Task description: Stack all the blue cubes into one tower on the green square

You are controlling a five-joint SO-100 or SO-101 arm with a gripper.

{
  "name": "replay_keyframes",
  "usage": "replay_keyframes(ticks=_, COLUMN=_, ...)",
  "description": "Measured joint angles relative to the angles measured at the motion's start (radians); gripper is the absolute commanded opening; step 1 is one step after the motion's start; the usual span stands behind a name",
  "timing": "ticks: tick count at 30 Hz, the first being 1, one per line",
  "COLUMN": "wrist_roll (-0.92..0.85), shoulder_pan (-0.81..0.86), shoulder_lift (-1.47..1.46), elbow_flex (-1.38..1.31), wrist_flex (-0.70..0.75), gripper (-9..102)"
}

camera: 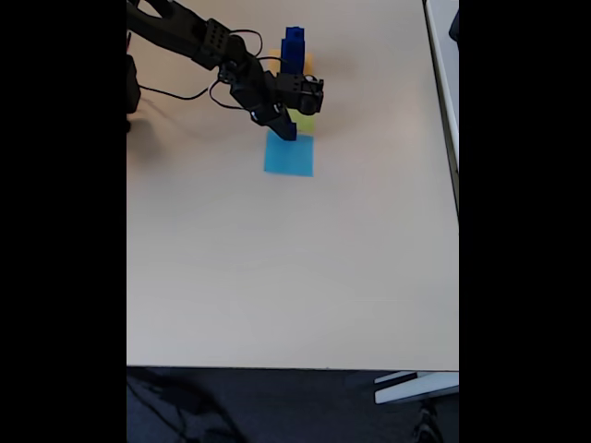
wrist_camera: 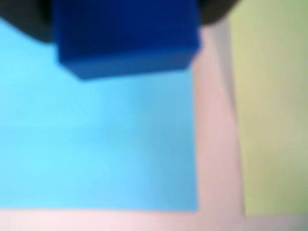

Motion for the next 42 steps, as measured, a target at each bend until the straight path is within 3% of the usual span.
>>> replay_keyframes(ticks=16, wrist_roll=0.204, shoulder_pan=-0.147, shoulder_lift=0.000, elbow_flex=-0.057, wrist_flex=0.034, gripper=0)
replay_keyframes(ticks=25, wrist_roll=0.236, shoulder_pan=-0.173, shoulder_lift=0.000, elbow_flex=0.086, wrist_flex=-0.103, gripper=0)
replay_keyframes(ticks=42, wrist_roll=0.273, shoulder_pan=-0.215, shoulder_lift=0.000, elbow_flex=0.107, wrist_flex=-0.114, gripper=0)
